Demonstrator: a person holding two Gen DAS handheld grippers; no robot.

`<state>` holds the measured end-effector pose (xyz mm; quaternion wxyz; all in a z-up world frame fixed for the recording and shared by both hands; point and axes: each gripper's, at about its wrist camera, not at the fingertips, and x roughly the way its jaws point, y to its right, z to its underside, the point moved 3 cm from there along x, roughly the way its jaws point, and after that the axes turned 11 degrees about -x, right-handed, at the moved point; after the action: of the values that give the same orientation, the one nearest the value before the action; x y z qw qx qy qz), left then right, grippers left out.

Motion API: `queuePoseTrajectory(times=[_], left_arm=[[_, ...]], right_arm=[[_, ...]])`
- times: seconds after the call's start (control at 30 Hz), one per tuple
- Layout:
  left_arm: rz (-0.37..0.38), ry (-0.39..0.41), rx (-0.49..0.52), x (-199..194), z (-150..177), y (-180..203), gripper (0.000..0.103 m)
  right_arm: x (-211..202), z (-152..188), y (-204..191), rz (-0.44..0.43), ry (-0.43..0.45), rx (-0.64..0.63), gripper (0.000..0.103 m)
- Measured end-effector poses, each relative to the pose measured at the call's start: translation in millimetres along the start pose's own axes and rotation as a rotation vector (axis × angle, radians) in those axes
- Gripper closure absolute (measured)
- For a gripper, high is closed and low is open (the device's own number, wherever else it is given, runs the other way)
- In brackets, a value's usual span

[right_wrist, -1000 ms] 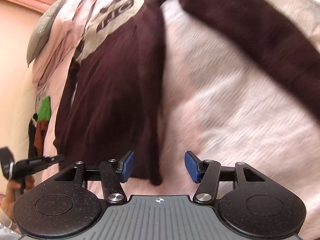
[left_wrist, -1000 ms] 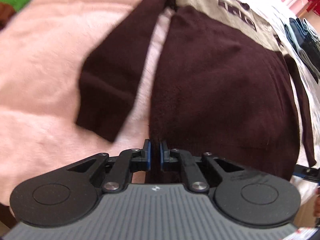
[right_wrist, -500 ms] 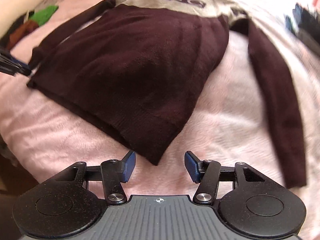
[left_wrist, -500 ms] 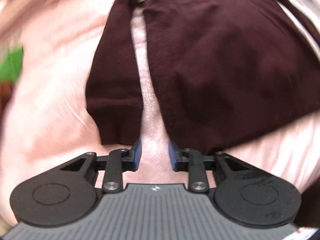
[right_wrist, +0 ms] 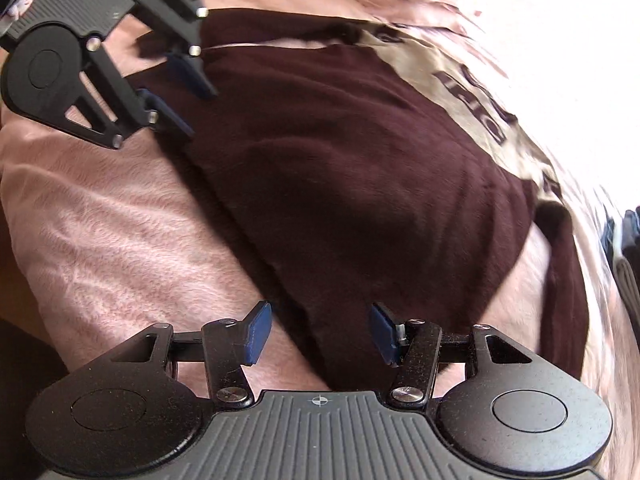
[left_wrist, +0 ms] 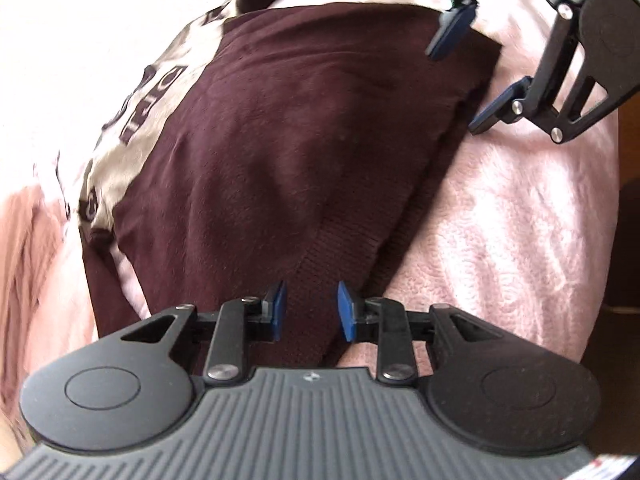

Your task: Fold large clothes

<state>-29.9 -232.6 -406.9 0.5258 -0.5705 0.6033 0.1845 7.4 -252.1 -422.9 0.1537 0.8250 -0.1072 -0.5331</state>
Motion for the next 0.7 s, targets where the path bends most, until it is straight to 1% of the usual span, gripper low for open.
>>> queuePoseTrajectory(times=[0.1, 0.2, 0.27, 0.37, 0.5, 0.6, 0.63, 0.7], left_arm=[[-0.005, 0.003, 0.041, -0.2, 2.7, 8.3, 0.078], [0.013, 0.002, 0.061, -1.3, 3.8, 14.1, 0.078], [0.0, 0.002, 0.093, 1.4, 6.2, 21.2, 0.078], [-0.025, 0.0, 0.131, 10.9, 6.6, 24.7, 0.078], [-0.075, 0.019, 0.245, 17.4, 12.6, 34.3, 0.078], [-0.116, 0.02, 0.298, 16.5, 22.6, 36.4, 0.078], [-0.133, 0.014, 0.311, 16.9, 26.9, 35.8, 0.081], [-0.149, 0.0, 0.319, 17.8, 33.6, 32.8, 0.092]], right_arm=[[7.0, -2.2, -3.8, 0.011, -0.009, -0.011, 0.051], [7.6, -3.6, -1.4, 0.008, -0.008, 0.013, 0.051], [7.6, -4.2, -1.8, 0.008, -0.007, 0.009, 0.051], [5.8, -4.2, 0.5, 0.009, -0.004, 0.008, 0.051], [3.5, -4.9, 1.4, 0.005, 0.002, 0.019, 0.051], [3.4, -4.6, -1.1, -0.006, 0.005, 0.001, 0.051], [4.2, -4.1, -2.1, -0.01, 0.001, -0.004, 0.051], [5.4, -2.9, -4.5, -0.006, -0.005, -0.014, 0.051]])
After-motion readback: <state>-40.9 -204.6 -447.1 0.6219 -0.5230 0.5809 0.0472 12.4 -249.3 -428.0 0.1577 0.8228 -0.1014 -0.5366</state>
